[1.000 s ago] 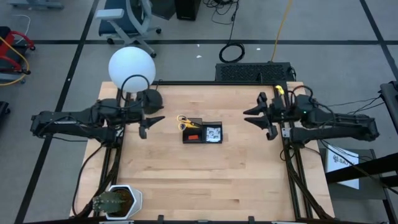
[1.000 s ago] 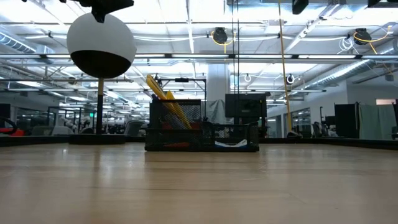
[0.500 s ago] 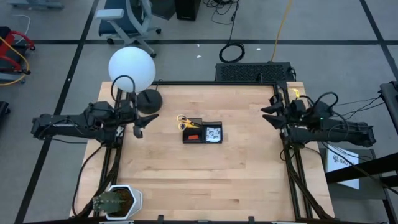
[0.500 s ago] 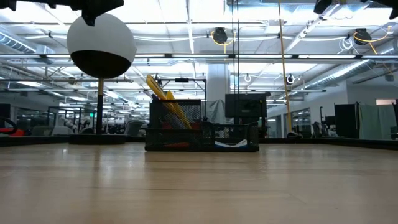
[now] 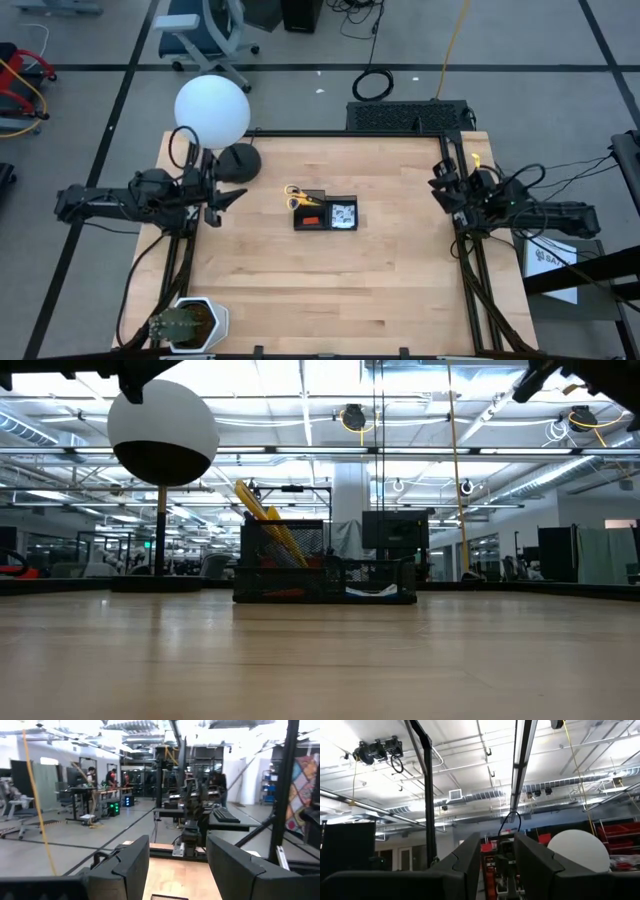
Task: Pick and place office supplies into organizer
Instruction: Return to Home Position
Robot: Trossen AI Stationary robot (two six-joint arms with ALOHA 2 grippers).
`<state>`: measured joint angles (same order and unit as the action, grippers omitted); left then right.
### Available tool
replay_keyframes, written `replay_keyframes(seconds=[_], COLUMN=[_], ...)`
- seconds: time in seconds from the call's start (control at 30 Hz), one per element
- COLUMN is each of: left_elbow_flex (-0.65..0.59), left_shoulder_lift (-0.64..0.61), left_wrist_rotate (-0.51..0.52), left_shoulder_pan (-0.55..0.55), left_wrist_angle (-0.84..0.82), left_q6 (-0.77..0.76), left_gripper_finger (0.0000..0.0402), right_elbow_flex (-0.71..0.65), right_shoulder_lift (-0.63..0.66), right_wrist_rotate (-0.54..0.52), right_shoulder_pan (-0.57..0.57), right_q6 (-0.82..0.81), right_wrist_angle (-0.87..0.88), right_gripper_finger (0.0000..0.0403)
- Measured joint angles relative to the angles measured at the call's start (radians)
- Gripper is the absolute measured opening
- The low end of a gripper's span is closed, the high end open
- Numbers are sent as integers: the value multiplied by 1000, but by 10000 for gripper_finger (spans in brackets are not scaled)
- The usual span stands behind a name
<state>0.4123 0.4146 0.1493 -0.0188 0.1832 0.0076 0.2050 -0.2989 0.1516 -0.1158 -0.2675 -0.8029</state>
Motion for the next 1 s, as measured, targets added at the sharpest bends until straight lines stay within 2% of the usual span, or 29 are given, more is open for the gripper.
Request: replay_keyframes(seconds=[0.3,0.53,0.6,1.0], left_elbow_flex=[-56,-89,-100,-194], left_shoulder_lift=[-46,-101,-112,-192], left_wrist_rotate=[7,37,44,70], left_shoulder_pan=[-79,-83,-83,-83], left_wrist_angle=[71,72,66,127], left_q6=[40,54,55,43], left_gripper_finger=[200,200,200,200], right_elbow_flex=[-39,-149,-186,-183], right_shoulder_lift=[18,18,17,18], right_wrist_rotate=[7,6,-27,-46], right_shoulder_pan=[0,0,0,0], right_q6=[-6,23,31,45], right_wrist_angle=[-24,-207,-283,-258], right_gripper_finger=[110,110,110,110])
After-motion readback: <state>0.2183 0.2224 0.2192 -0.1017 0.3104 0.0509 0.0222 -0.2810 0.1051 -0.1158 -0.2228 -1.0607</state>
